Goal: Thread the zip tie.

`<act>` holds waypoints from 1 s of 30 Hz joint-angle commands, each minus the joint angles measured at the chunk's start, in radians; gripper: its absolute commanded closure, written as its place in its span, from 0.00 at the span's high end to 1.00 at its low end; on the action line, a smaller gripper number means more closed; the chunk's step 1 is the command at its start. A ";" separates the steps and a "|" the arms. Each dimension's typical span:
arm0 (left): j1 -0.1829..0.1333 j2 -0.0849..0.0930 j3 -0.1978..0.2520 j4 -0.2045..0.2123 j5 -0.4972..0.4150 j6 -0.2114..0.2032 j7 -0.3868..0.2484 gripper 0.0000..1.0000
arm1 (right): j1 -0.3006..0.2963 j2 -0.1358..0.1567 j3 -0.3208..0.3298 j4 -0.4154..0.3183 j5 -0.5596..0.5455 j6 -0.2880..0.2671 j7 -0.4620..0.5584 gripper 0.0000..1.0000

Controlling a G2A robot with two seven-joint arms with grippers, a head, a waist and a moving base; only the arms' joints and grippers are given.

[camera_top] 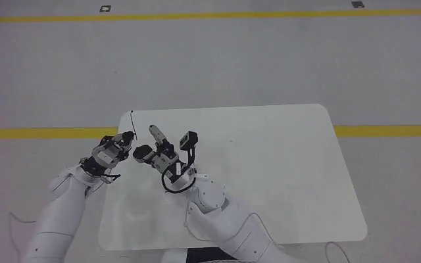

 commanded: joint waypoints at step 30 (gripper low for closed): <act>0.000 0.000 0.000 0.000 0.000 0.000 0.000 0.00 | 0.066 -0.028 -0.039 0.093 0.056 0.000 -0.025 0.22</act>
